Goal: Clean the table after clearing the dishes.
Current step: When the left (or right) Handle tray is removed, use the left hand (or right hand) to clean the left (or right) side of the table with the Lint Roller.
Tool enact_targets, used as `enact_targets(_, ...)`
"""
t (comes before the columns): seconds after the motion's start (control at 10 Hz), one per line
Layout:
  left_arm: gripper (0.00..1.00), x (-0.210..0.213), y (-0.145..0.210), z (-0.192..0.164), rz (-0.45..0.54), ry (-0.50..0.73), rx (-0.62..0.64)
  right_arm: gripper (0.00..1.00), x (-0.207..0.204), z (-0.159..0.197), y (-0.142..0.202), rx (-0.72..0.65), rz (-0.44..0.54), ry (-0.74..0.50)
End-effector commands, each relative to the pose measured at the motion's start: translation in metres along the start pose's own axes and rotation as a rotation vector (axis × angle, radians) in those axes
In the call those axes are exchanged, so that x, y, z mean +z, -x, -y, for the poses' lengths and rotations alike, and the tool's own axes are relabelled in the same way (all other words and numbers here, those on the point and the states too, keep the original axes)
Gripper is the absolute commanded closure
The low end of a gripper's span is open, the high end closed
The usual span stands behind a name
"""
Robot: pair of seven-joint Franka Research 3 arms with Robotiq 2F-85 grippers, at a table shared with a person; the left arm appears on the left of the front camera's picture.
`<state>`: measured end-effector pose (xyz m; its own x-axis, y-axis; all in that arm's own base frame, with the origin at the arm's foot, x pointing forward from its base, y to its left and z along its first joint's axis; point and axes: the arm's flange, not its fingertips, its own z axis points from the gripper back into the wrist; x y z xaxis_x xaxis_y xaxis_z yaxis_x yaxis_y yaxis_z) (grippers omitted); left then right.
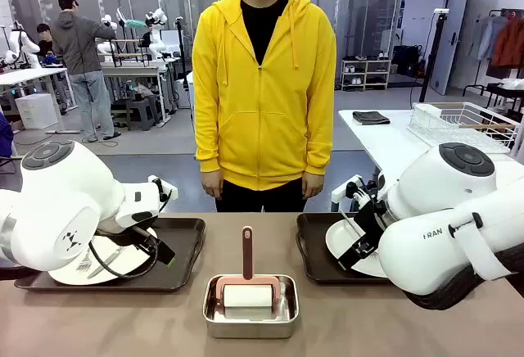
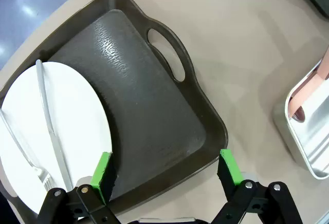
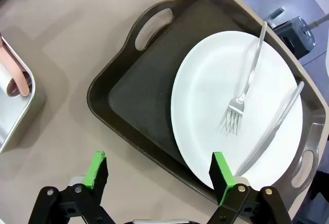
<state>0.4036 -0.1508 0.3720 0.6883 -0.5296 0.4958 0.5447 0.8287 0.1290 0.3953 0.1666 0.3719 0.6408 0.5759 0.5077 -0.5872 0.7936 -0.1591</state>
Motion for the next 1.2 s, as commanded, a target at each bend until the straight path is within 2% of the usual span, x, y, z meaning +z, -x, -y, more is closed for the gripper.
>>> enact_targets(0.0,0.00,0.0000,0.0000,0.0002,0.000,0.000,0.000,0.00,0.0000,0.0000,0.0000,0.000,0.000,0.000)
enact_targets(1.1,0.00,0.0000,-0.0001,0.0004,0.000,0.000,-0.001,0.00,0.0000,0.0003,0.0001,0.002,0.000,0.001)
